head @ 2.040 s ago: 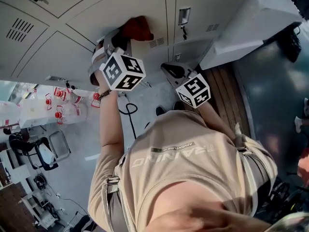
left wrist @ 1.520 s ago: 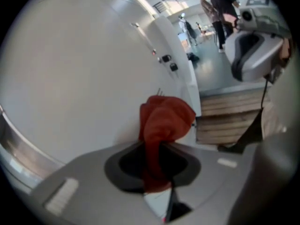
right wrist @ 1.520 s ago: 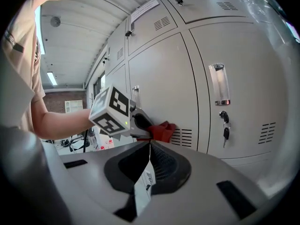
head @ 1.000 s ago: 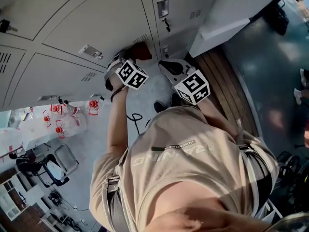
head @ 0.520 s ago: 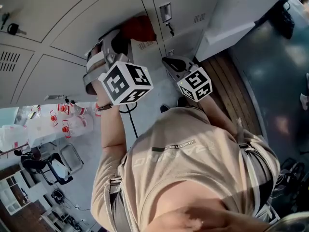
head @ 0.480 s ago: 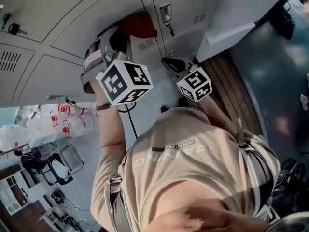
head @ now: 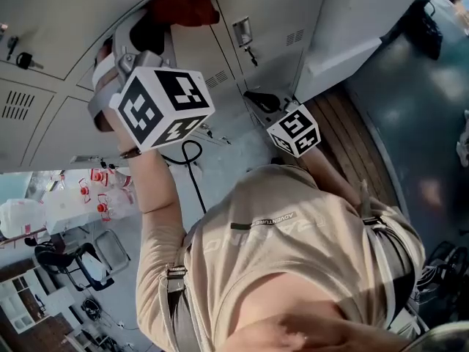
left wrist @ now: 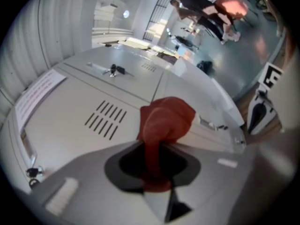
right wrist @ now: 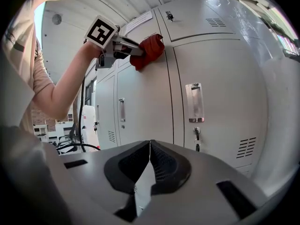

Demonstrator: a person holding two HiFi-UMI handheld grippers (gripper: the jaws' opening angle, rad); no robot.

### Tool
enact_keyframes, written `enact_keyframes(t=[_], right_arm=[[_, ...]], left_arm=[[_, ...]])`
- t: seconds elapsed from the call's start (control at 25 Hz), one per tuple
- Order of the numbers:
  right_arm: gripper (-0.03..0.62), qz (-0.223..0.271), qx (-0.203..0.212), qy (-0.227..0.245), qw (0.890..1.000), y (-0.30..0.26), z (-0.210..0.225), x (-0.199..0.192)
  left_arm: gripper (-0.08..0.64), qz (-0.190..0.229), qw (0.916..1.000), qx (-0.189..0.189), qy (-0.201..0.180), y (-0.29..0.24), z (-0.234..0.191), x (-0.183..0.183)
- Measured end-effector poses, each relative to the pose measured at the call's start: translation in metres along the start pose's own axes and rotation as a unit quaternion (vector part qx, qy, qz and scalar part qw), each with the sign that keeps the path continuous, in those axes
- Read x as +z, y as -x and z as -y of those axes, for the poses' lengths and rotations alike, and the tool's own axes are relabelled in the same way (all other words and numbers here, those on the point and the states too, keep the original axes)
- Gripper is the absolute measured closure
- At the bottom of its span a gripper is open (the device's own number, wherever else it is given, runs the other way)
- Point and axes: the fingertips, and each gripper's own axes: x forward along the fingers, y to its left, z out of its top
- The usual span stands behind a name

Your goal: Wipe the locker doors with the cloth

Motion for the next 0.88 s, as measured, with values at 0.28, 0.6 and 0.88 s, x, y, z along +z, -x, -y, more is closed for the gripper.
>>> enact_keyframes(t=[0.28,0.6,0.88], right_arm=[[0.577,-0.002,-0.006,-0.006,1.0,0.002,0.015,-0.003],[0.577,-0.019,-0.001,-0.021,1.0,-0.005,0.023,-0.018],[0.577,-0.053,-0.01,-0.038,0.998,-0.008,0.033,-0.043]], left_arm=[[0.477,0.006,0.9999,-0.015,0.006,-0.023,0.03,0.004],[0.477,-0.014,0.992,-0.122,0.03,-0.046,0.129,-0.025],[0.477,-0.054,0.965,-0.245,0.076,-0.068,0.238,-0.066]])
